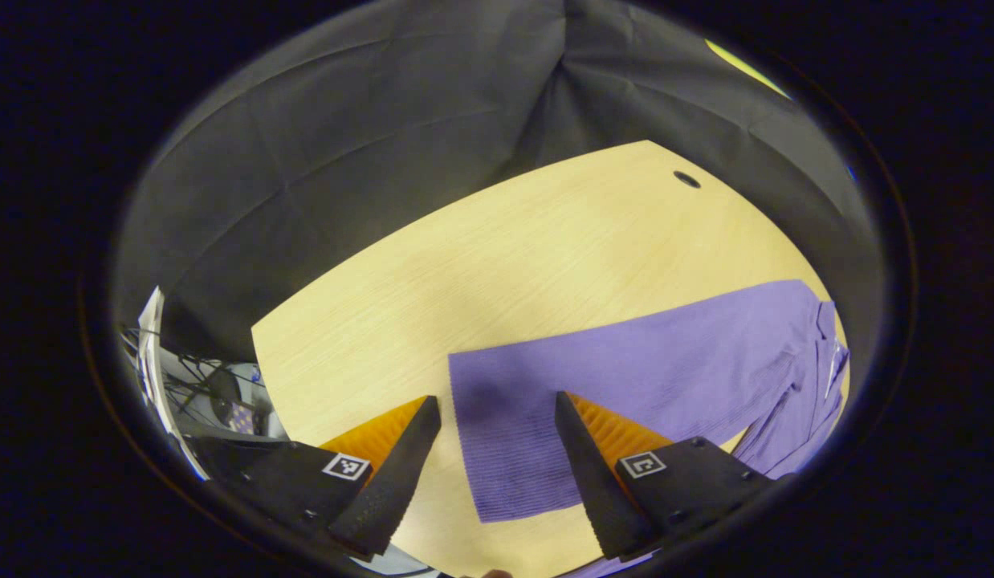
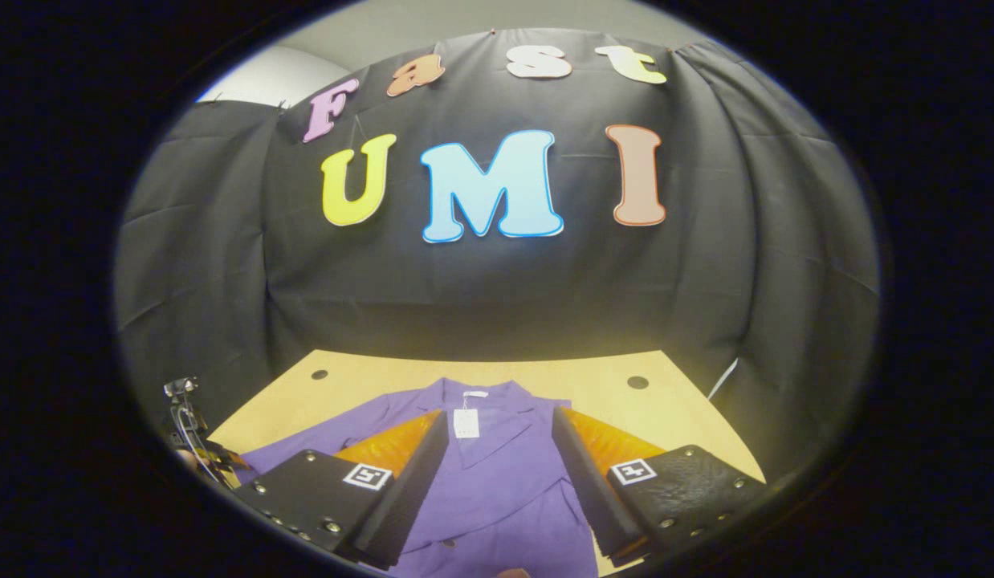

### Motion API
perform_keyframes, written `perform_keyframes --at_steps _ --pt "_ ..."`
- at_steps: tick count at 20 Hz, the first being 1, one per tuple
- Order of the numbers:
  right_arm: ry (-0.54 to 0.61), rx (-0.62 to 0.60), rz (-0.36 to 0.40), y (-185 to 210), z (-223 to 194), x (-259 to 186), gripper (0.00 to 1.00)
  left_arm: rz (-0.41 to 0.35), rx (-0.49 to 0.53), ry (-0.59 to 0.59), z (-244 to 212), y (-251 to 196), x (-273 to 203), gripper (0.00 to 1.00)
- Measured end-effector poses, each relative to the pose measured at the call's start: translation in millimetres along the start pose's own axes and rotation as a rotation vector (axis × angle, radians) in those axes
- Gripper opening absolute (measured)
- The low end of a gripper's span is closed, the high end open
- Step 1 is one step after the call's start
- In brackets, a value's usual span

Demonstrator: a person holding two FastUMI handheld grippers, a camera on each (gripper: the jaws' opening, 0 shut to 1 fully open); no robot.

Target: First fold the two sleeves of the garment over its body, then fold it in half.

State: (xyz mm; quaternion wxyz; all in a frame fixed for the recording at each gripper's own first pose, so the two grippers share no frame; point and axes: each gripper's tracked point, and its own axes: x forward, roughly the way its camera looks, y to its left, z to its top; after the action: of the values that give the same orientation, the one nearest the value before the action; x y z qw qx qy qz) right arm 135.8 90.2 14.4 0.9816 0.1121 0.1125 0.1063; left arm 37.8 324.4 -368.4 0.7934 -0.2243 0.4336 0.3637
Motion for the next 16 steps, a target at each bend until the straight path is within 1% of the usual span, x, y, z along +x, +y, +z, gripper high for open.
perform_keyframes --at_steps 1,2,3,4,5,6,8,10,11,12,14,16 --pt "0.001 0.003 0.007 2 0 1 0.84 -0.002 0.005 0.0 1 -3 0 0.89" --pt "0.002 0.007 0.013 3 1 0 0.84 -0.006 0.012 -0.009 4 -5 2 0.87" --pt "0.001 0.012 0.018 5 1 1 0.84 -0.011 0.014 -0.012 6 -5 7 0.78" --pt "-0.001 0.016 0.023 6 2 1 0.84 -0.022 0.022 -0.018 7 -8 9 0.75" --pt "-0.006 0.018 0.024 6 4 1 0.84 -0.03 0.027 -0.027 9 -10 10 0.61" --pt "-0.009 0.018 0.024 5 5 1 0.84 -0.042 0.031 -0.039 11 -13 10 0.53" --pt "-0.013 0.015 0.02 3 4 2 0.84 -0.041 0.03 -0.048 13 -16 10 0.15" --pt "-0.015 0.014 0.021 3 4 3 0.84 -0.046 0.037 -0.067 15 -16 13 0.12" --pt "-0.015 0.017 0.026 4 5 1 0.84 -0.054 0.053 -0.057 16 -19 12 0.07" --pt "-0.015 0.019 0.028 5 5 1 0.84 -0.092 0.061 -0.05 14 -27 10 0.06" --pt "-0.014 0.018 0.029 4 6 1 0.84 -0.221 0.006 -0.032 8 -58 0 0.07" --pt "-0.012 0.022 0.025 3 6 0 0.84 -0.296 -0.053 -0.037 8 -77 -13 0.07"
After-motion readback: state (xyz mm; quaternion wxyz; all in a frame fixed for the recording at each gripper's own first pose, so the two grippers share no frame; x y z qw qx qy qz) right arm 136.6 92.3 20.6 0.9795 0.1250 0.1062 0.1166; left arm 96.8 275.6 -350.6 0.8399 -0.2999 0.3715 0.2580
